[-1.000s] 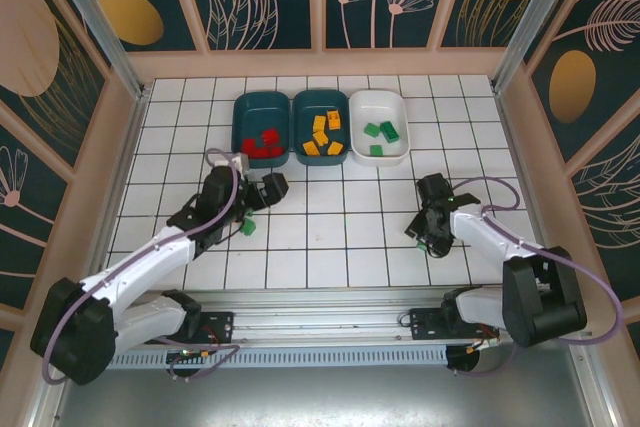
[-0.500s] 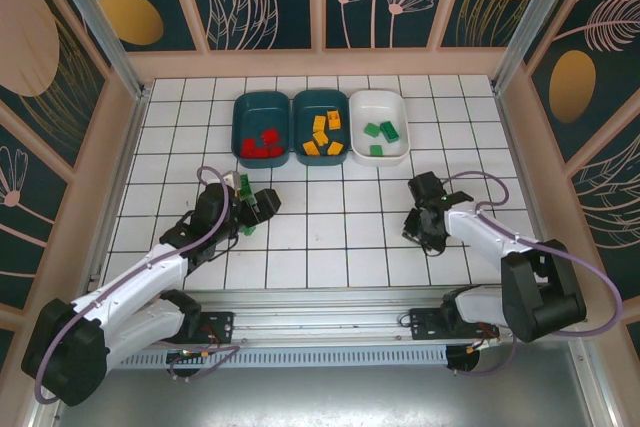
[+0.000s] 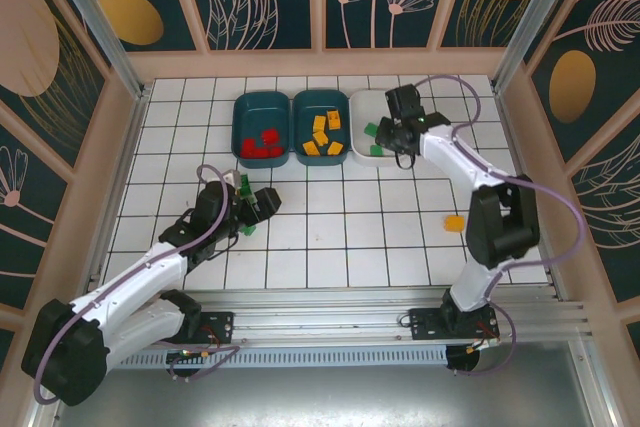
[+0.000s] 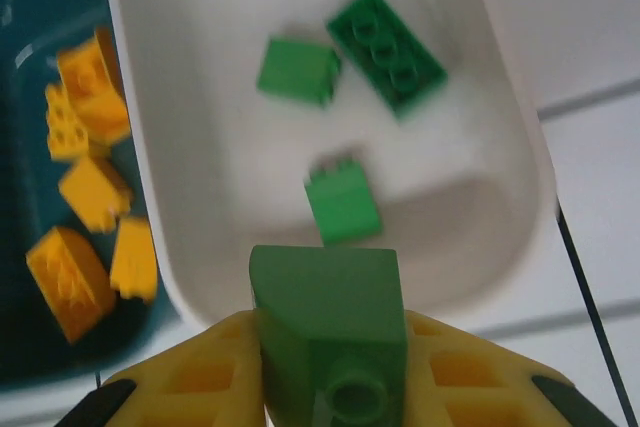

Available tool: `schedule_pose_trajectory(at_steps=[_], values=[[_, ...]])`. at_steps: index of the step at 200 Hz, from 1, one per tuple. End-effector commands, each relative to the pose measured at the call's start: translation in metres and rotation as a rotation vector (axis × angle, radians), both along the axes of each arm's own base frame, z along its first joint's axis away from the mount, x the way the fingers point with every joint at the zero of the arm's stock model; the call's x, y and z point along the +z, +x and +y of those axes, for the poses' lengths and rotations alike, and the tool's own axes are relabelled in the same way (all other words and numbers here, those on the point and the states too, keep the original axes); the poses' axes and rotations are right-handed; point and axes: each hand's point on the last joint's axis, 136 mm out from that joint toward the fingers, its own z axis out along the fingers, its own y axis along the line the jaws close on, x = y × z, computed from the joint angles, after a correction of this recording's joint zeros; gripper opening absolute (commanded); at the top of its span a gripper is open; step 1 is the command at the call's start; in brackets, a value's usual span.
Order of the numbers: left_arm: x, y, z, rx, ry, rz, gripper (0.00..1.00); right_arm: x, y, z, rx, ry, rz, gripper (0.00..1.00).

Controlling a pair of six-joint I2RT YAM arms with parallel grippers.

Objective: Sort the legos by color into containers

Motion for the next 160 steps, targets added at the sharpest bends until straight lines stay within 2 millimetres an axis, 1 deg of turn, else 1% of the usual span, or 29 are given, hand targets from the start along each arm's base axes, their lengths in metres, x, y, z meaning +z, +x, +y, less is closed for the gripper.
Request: schedule_pose_trajectory(at_steps=[1, 12, 20, 24, 33, 42, 55, 70, 82, 90, 91, 98, 99, 102, 103, 110, 124, 132, 144, 149, 157, 160], values=[[0.014, 0.000, 0.005, 0.017, 0.009, -0.017, 0.99, -0.012, 0.031, -0.011, -0.003, -0.047, -0.004, 0.25], [0.016, -0.002, 0.005, 0.012, 0.010, -0.019, 0.99, -0.014, 0.045, -0.008, -0.005, -0.034, -0.011, 0.25], [0.017, -0.002, 0.005, 0.009, 0.008, -0.018, 0.98, -0.013, 0.055, -0.006, -0.003, -0.024, -0.019, 0.28], [0.017, -0.003, 0.005, 0.008, 0.010, -0.017, 0.98, -0.012, 0.059, -0.004, 0.000, -0.021, -0.023, 0.33], [0.016, -0.003, 0.005, 0.007, 0.010, -0.012, 0.98, -0.009, 0.067, -0.002, 0.006, -0.012, -0.028, 0.47], [0.016, -0.003, 0.004, 0.003, 0.007, -0.010, 0.99, 0.001, 0.073, 0.001, 0.018, -0.008, -0.046, 0.56], [0.015, -0.004, 0.002, -0.006, 0.001, -0.006, 0.98, 0.018, 0.075, -0.003, 0.016, -0.028, -0.075, 0.66], [0.015, -0.003, 0.001, -0.005, -0.009, -0.010, 0.99, 0.037, 0.068, -0.011, 0.001, -0.050, -0.105, 0.69], [0.015, -0.002, -0.001, -0.008, -0.019, -0.015, 0.99, 0.044, 0.051, -0.023, -0.037, -0.071, -0.101, 0.69], [0.015, -0.002, -0.002, -0.012, -0.025, -0.019, 0.99, 0.044, 0.033, -0.036, -0.085, -0.091, -0.087, 0.69], [0.015, -0.001, -0.002, -0.012, -0.026, -0.020, 0.99, 0.041, 0.031, -0.038, -0.093, -0.096, -0.081, 0.69], [0.016, -0.001, -0.004, -0.017, -0.029, -0.024, 0.98, 0.039, 0.011, -0.051, -0.141, -0.108, -0.074, 0.71], [0.016, 0.000, -0.004, -0.017, -0.029, -0.025, 0.98, 0.036, 0.008, -0.054, -0.148, -0.112, -0.068, 0.71], [0.015, 0.000, -0.004, -0.017, -0.029, -0.026, 0.99, 0.035, -0.001, -0.060, -0.174, -0.112, -0.067, 0.72], [0.015, 0.000, -0.004, -0.016, -0.028, -0.027, 0.98, 0.032, -0.005, -0.062, -0.180, -0.116, -0.060, 0.72], [0.013, 0.001, -0.005, -0.020, -0.022, -0.025, 0.99, 0.026, -0.027, -0.078, -0.238, -0.112, -0.051, 0.75], [0.007, 0.002, -0.007, -0.033, -0.012, -0.019, 0.98, 0.003, -0.072, -0.108, -0.322, -0.086, -0.009, 0.78], [0.004, 0.002, -0.010, -0.046, -0.011, -0.011, 0.99, -0.010, -0.093, -0.123, -0.341, -0.076, 0.015, 0.81], [0.003, 0.004, -0.016, -0.073, -0.025, -0.002, 0.99, -0.022, -0.114, -0.140, -0.337, -0.020, 0.054, 0.82], [0.004, 0.004, -0.020, -0.089, -0.033, -0.001, 0.99, -0.027, -0.123, -0.150, -0.363, 0.016, 0.076, 0.82], [0.007, 0.005, -0.026, -0.110, -0.050, -0.001, 0.99, -0.032, -0.132, -0.162, -0.396, 0.063, 0.090, 0.82], [0.008, 0.006, -0.028, -0.118, -0.056, -0.003, 0.99, -0.034, -0.135, -0.163, -0.397, 0.092, 0.097, 0.82]])
